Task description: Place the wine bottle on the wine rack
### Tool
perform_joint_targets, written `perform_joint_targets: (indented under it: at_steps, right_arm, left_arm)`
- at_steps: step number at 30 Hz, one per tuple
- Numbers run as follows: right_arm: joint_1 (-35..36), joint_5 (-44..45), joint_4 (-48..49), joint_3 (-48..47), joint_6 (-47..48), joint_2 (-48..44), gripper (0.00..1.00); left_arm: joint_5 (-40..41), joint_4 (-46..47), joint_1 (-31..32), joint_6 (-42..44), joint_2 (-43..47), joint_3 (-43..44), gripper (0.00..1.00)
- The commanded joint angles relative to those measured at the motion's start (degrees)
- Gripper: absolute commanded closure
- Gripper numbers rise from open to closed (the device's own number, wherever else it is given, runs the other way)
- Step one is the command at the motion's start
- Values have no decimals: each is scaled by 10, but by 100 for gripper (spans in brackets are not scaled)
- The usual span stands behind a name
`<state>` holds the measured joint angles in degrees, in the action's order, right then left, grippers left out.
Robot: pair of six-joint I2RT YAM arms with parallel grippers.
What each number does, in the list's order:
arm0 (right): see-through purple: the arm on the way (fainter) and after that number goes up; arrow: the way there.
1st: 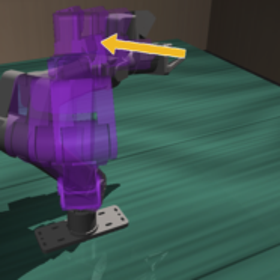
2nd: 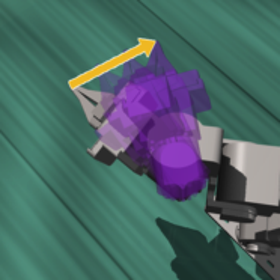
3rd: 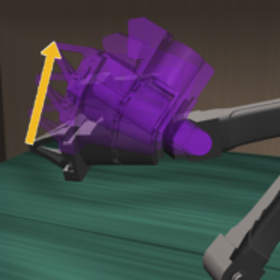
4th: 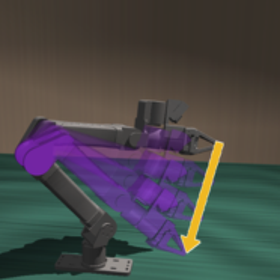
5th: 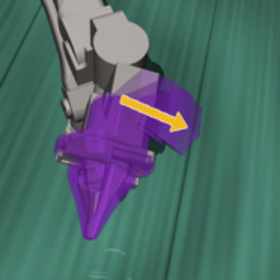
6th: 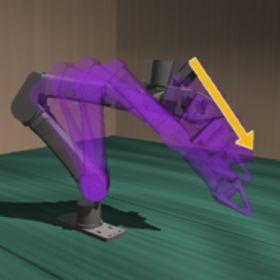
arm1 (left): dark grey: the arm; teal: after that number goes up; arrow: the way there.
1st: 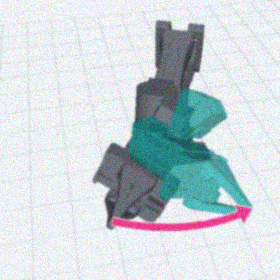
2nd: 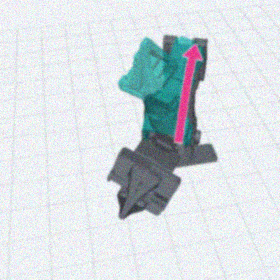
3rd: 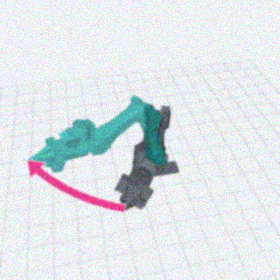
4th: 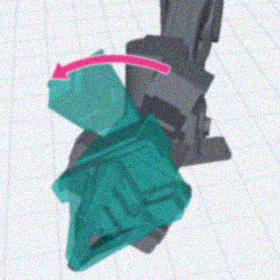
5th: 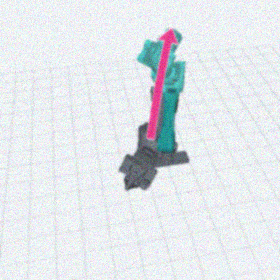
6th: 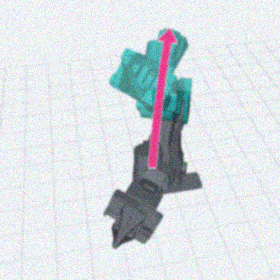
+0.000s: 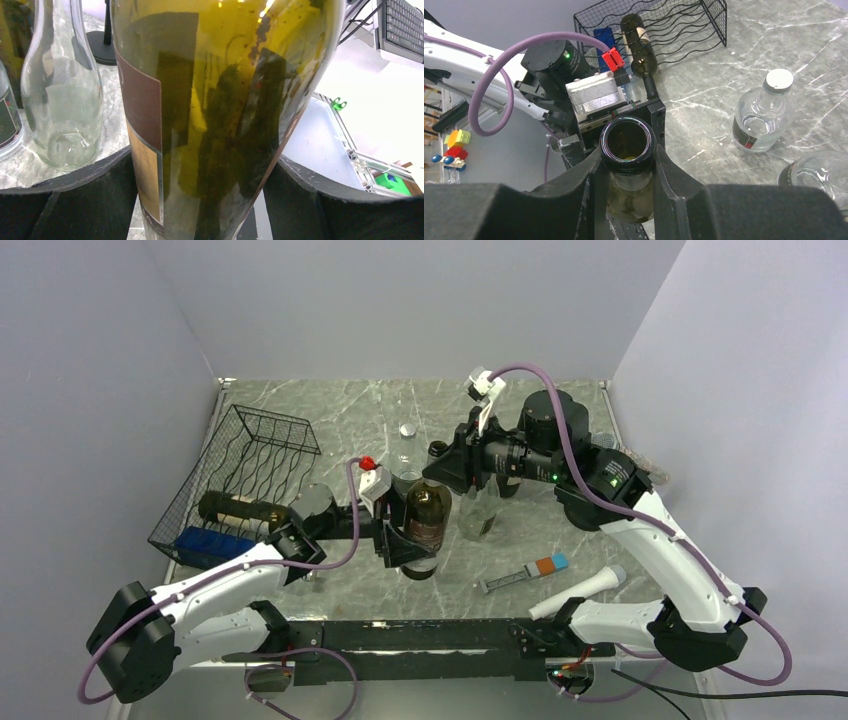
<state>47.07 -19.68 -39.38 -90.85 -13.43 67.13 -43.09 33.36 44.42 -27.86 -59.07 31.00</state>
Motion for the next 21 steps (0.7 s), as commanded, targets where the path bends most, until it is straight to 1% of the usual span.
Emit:
perform_joint_targets:
  at_steps: [1,4,6,8,11,12,13,15,16,18,19,20,21]
  right_arm:
    - [3,-38,116,-13,-42,-22,100]
    - [3,-42,119,-10,-44,-24,100]
    - [3,-39,120,-7,-44,-24,100]
    - [3,-38,121,-6,-45,-25,100]
    - [2,-36,123,-2,-45,-26,100]
    - [1,-35,125,-1,-46,-27,100]
    - [1,-35,125,1,-45,-27,100]
    - [-1,-37,125,3,-45,-27,100]
    - [-2,-39,126,4,-45,-27,100]
    - [-4,-42,125,7,-45,-27,100]
    - [-4,-41,123,7,-44,-27,100]
    - [-4,-38,119,9,-41,-27,100]
    - [-5,-35,115,13,-38,-29,91]
  left_arm:
    - [-5,36,7,-10,-3,20,20]
    - [-8,38,8,-5,1,21,9]
    - [-5,41,10,-1,3,20,3]
    - [-7,46,11,2,3,18,1]
    - [-10,44,12,11,-1,19,2]
    - [-1,33,12,16,-1,21,7]
    - [5,25,13,19,-1,23,15]
    - [21,9,12,23,3,26,37]
    - [33,2,13,24,5,28,49]
    - [45,-14,13,35,10,34,95]
    - [57,-26,13,40,12,37,99]
    - [69,-38,12,49,16,40,99]
    - [86,-48,12,61,20,44,99]
